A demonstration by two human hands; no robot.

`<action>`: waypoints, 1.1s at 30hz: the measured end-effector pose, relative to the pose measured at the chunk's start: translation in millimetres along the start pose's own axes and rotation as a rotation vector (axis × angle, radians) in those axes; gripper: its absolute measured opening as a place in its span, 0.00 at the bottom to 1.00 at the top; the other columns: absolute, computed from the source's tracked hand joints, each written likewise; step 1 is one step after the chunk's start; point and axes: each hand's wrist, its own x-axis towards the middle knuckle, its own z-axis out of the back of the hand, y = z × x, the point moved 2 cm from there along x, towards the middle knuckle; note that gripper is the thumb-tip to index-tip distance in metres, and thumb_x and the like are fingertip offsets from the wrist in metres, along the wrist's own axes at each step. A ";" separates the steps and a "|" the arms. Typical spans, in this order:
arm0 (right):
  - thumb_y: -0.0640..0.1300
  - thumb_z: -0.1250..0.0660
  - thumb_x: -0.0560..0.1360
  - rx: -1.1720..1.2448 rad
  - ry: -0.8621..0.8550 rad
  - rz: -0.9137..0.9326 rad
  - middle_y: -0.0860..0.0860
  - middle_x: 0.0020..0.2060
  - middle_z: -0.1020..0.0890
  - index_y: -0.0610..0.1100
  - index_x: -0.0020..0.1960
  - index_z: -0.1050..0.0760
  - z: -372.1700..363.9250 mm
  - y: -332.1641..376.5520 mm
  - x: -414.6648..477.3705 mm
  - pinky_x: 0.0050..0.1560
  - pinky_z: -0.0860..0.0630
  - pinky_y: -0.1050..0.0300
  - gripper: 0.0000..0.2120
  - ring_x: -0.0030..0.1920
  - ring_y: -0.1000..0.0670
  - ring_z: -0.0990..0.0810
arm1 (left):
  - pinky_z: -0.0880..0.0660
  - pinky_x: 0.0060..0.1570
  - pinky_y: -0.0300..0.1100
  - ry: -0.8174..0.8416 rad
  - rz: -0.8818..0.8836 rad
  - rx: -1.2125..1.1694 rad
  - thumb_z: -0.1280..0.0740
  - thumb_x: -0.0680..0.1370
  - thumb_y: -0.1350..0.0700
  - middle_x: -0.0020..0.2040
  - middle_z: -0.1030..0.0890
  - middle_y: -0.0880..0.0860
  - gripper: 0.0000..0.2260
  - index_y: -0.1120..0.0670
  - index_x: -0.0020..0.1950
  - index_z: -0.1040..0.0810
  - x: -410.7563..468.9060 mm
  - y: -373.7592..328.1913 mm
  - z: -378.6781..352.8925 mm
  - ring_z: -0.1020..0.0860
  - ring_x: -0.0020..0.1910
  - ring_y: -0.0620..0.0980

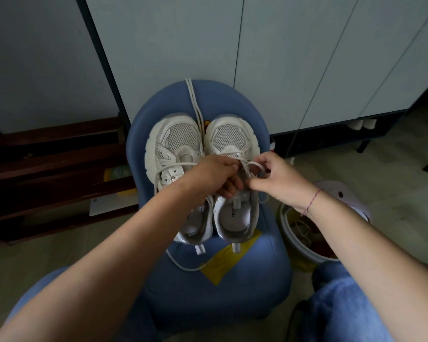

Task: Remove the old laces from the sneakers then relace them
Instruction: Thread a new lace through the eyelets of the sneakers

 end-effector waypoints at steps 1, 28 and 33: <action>0.42 0.26 0.66 0.034 0.011 0.004 0.52 0.46 0.20 0.51 0.51 0.29 1.6 -0.5 -1.1 0.54 0.25 0.52 0.17 0.49 0.50 0.20 | 0.30 0.21 0.33 -0.007 -0.010 0.017 0.44 0.84 0.63 0.27 0.22 0.52 0.10 0.59 0.56 0.23 0.4 -0.4 -1.6 0.28 0.19 0.42; 0.33 0.28 0.70 0.182 0.029 0.061 0.49 0.46 0.20 0.46 0.55 0.24 11.0 -3.5 -7.6 0.39 0.25 0.70 0.16 0.41 0.64 0.22 | 0.33 0.23 0.31 0.125 0.096 0.137 0.31 0.78 0.61 0.30 0.18 0.52 0.06 0.61 0.44 0.18 -75.3 33.4 -3.2 0.26 0.23 0.43; 0.34 0.27 0.70 0.181 0.020 0.073 0.50 0.46 0.20 0.48 0.56 0.25 11.1 -6.0 -6.3 0.45 0.23 0.63 0.18 0.45 0.60 0.21 | 0.30 0.27 0.31 0.440 0.263 0.257 0.31 0.79 0.58 0.33 0.17 0.50 0.05 0.56 0.43 0.19 -85.1 62.2 -10.7 0.24 0.26 0.42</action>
